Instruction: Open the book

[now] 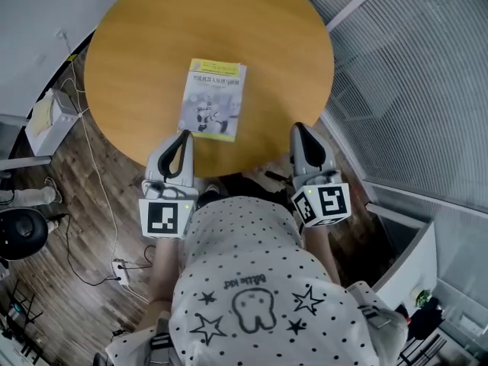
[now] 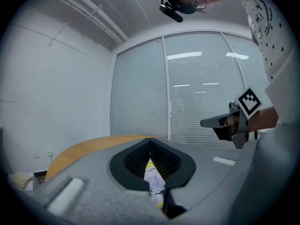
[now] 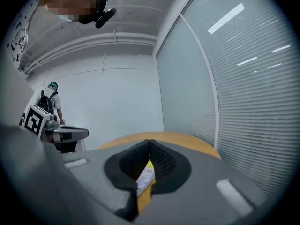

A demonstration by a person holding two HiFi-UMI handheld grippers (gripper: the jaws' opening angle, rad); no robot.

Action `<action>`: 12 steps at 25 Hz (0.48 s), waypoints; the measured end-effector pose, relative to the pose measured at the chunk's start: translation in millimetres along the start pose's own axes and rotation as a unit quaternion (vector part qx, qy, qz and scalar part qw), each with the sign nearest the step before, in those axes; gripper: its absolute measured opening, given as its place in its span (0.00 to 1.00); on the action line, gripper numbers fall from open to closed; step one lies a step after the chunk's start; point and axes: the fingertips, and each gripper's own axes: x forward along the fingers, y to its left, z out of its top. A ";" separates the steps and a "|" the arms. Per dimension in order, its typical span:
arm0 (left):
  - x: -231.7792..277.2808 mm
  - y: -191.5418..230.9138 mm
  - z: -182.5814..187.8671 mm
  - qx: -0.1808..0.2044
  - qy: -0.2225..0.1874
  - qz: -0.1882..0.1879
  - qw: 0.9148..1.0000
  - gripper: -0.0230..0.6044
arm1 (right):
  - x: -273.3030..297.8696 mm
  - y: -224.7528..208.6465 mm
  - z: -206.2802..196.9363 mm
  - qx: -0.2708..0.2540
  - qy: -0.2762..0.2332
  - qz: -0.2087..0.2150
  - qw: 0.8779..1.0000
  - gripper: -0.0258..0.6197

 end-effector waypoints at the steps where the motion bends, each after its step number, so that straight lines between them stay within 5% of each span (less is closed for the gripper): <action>1: 3.8 -0.2 -3.0 0.000 0.007 0.005 1.000 0.05 | 3.8 -4.7 0.0 0.000 0.001 0.003 1.000 0.05; 12: 17.7 -9.2 -9.6 0.005 -0.003 0.048 0.999 0.05 | 14.1 -36.3 -9.0 0.005 0.006 0.025 1.000 0.04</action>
